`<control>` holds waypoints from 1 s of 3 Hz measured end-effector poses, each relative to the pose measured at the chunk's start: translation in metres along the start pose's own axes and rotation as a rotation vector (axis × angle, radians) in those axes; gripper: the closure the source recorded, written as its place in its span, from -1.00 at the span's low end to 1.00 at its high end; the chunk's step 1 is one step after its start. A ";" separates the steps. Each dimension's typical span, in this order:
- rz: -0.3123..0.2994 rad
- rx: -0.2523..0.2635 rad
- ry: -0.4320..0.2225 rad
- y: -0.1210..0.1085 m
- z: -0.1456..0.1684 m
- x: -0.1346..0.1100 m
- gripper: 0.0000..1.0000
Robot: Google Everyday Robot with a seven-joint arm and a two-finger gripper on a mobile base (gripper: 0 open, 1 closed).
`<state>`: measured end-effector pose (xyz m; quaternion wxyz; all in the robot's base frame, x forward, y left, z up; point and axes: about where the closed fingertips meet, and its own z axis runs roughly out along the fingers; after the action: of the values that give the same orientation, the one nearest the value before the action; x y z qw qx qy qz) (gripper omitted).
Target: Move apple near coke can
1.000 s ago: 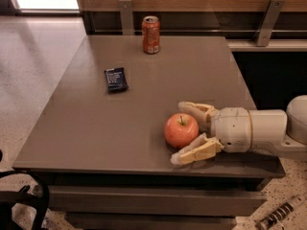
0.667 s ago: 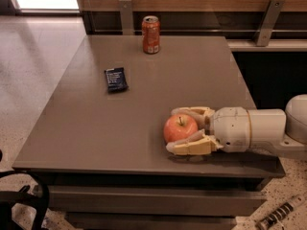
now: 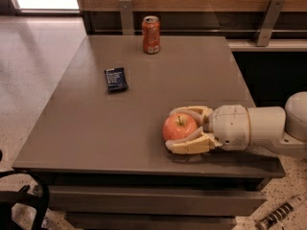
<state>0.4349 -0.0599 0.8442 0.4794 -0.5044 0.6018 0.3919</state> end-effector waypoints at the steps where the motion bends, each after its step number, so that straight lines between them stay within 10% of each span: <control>1: -0.005 0.011 0.008 -0.004 -0.006 -0.007 1.00; 3: -0.033 0.124 0.054 -0.077 -0.056 -0.060 1.00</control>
Offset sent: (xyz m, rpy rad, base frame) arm 0.0889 -0.0854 0.1012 -0.0828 -0.0605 -0.1540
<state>0.5023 -0.1139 0.9165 0.4998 -0.4939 0.6292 0.3323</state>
